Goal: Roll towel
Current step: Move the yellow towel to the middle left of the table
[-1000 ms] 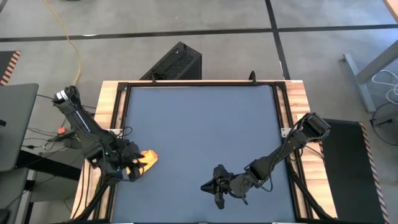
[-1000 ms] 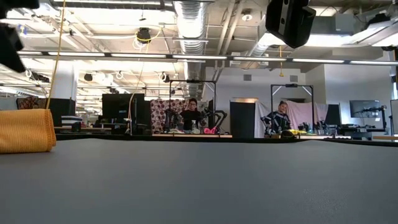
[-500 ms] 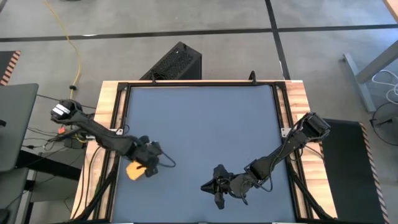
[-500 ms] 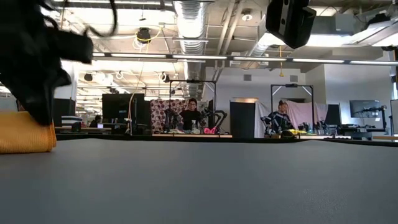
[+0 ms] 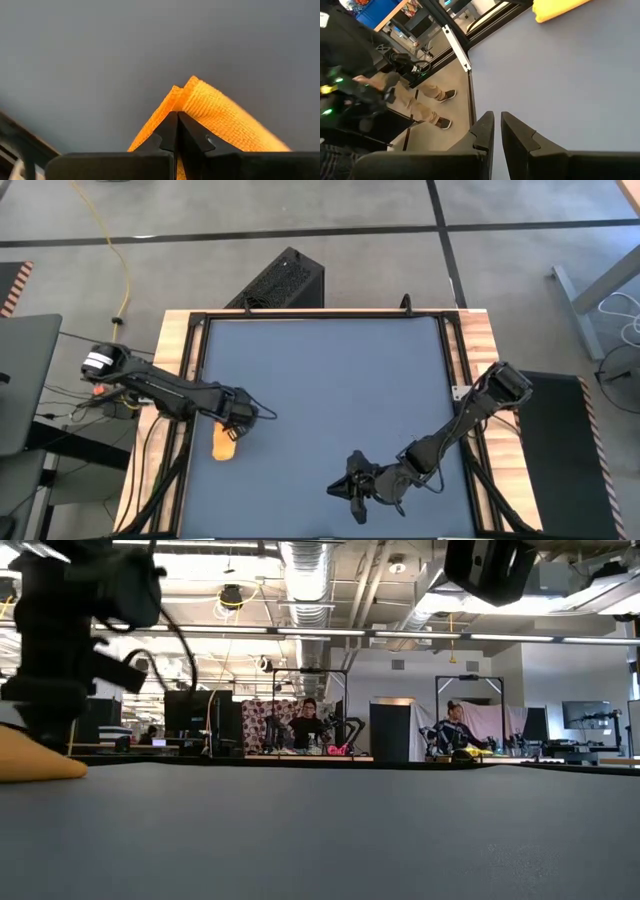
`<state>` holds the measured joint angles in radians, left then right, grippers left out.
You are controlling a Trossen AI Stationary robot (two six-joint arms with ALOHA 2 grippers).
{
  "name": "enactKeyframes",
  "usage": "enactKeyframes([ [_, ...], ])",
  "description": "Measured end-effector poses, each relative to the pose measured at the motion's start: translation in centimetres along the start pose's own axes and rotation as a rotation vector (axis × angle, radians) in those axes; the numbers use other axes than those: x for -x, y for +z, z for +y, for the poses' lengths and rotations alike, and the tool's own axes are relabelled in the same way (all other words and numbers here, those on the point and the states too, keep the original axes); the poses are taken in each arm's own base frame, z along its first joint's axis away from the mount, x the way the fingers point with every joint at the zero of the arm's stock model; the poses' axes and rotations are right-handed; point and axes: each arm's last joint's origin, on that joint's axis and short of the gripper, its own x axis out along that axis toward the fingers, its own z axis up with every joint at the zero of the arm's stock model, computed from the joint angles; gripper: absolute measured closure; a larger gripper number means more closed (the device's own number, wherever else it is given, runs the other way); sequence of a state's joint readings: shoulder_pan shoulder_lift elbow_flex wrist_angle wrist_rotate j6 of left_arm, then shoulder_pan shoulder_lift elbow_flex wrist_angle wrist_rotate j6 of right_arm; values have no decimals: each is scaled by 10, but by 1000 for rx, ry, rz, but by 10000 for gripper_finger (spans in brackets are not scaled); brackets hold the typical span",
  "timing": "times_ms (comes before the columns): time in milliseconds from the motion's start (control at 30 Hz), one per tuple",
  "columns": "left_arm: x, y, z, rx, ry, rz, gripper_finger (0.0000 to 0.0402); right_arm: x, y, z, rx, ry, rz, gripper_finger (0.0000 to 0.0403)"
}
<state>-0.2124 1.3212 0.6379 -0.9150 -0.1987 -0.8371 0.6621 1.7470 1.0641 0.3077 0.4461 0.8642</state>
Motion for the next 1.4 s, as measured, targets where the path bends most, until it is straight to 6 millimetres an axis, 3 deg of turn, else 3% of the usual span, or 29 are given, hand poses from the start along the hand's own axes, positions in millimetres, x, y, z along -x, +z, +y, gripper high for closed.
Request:
enactKeyframes([
  [200, -10, -13, 9, 65, -44, 40, 401, 1, -2, 1, 1, 3, 5, 341],
  [667, 44, -24, 32, 210, -311, -246, 401, -4, 4, -8, 8, -42, 6, 341],
  [867, 50, -34, 27, 143, -417, -193, 401, -5, 7, -11, 4, -51, 1, 341],
  [967, 44, -43, 16, 104, -436, -158, 401, -5, 7, -11, 5, -51, 2, 341],
  [1233, 2, -68, -10, 116, -465, -131, 401, -5, 7, -11, 4, -52, 0, 341],
  [1400, -5, -79, -23, 137, -526, -148, 401, -6, 10, -12, -4, -50, -9, 341],
])
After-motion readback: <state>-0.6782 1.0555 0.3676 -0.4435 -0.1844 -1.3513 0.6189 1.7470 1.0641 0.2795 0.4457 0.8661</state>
